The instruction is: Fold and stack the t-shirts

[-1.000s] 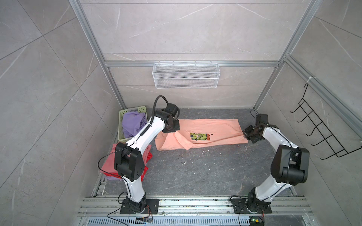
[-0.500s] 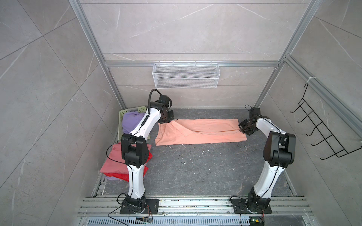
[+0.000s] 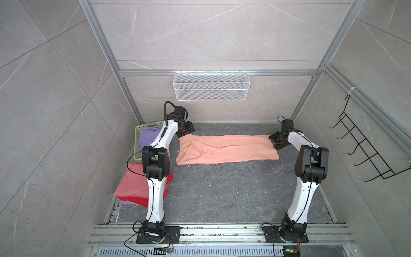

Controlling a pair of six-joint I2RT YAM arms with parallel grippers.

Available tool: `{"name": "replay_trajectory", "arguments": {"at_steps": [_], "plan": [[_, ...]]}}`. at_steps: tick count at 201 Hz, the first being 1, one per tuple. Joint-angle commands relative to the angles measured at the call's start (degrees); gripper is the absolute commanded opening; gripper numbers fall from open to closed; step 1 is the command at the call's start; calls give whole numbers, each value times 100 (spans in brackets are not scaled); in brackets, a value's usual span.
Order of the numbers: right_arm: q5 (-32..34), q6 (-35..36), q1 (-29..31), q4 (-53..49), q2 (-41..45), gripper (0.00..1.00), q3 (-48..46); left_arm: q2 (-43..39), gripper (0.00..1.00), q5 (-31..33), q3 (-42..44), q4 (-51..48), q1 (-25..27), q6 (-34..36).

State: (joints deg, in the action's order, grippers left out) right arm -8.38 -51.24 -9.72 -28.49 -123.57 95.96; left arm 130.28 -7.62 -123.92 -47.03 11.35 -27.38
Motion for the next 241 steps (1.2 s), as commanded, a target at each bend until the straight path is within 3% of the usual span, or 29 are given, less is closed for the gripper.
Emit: {"name": "replay_trajectory", "arguments": {"at_steps": [1, 33, 66, 92, 157, 241], "plan": [[50, 102, 4, 165, 472, 57, -344, -505, 74, -108, 515, 551, 7, -408], [91, 264, 98, 160, 975, 58, -954, -958, 75, -309, 1105, 646, 90, -616], [59, 216, 315, 177, 1250, 58, -1291, -1075, 75, -480, 1439, 451, 599, -862], [-68, 122, 514, 280, 1318, 58, -1462, -1101, 75, -475, 1866, 609, 976, -1535], [-384, -78, 798, 892, 1197, 59, -1922, -1108, 75, -639, 3132, 2416, 1387, -3396], [-173, 140, 830, 683, 900, 59, -1954, -683, 75, -686, 3085, 2808, 1413, -3917]]}}
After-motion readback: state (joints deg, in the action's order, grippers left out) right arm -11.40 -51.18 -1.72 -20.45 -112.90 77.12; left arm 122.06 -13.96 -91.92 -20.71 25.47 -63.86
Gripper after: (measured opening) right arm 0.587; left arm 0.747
